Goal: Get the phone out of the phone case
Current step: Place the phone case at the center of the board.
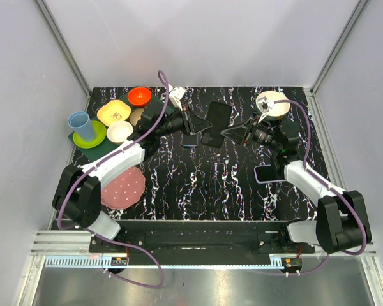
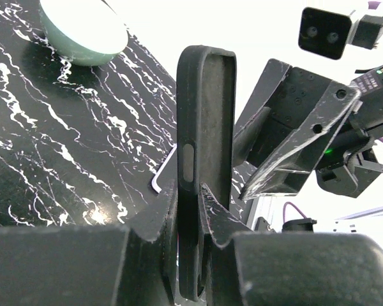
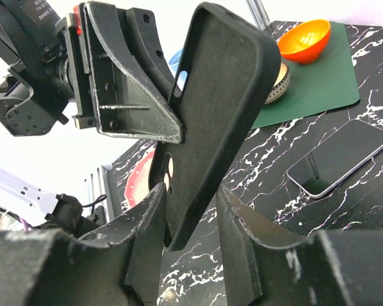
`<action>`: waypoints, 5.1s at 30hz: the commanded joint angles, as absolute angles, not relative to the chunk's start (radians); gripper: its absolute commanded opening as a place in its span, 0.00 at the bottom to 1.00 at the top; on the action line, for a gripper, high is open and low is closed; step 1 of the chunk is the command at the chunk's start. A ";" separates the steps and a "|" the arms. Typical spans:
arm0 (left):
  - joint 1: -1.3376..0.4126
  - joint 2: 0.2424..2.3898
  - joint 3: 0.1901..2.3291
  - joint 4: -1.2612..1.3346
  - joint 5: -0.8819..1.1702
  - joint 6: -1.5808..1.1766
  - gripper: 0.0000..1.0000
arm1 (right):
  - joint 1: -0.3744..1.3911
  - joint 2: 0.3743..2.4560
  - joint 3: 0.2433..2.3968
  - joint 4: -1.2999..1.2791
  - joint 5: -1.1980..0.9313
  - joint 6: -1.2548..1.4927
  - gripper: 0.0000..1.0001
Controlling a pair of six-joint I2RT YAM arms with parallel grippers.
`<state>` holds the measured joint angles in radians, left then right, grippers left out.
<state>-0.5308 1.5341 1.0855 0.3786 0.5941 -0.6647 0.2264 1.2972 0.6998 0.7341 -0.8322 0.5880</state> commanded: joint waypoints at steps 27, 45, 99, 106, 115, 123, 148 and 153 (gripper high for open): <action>-0.528 1.554 1.080 0.480 0.641 -0.680 0.44 | 0.242 1.313 0.742 0.746 -0.807 0.546 0.00; -0.278 1.378 1.086 0.247 0.606 -0.361 0.99 | 0.241 1.387 0.968 0.253 -0.657 0.273 0.00; -0.071 1.173 0.856 0.064 0.621 -0.137 0.99 | 0.193 2.151 1.528 -0.255 -0.448 0.173 0.00; -0.071 1.177 0.851 0.071 0.626 -0.137 0.99 | 0.181 2.171 1.552 -0.267 -0.443 0.166 0.00; -0.071 1.184 0.850 0.074 0.629 -0.143 0.99 | 0.178 2.180 1.555 -0.270 -0.425 0.155 0.12; -0.071 1.184 0.845 0.080 0.632 -0.146 0.99 | 0.176 2.186 1.565 -0.278 -0.413 0.146 0.27; -0.064 1.173 0.845 0.080 0.644 -0.152 0.99 | 0.163 1.855 1.407 -0.281 -0.482 -0.108 0.80; -0.063 1.161 0.848 0.072 0.637 -0.150 0.99 | 0.164 1.692 1.267 -0.233 -0.525 -0.231 0.89</action>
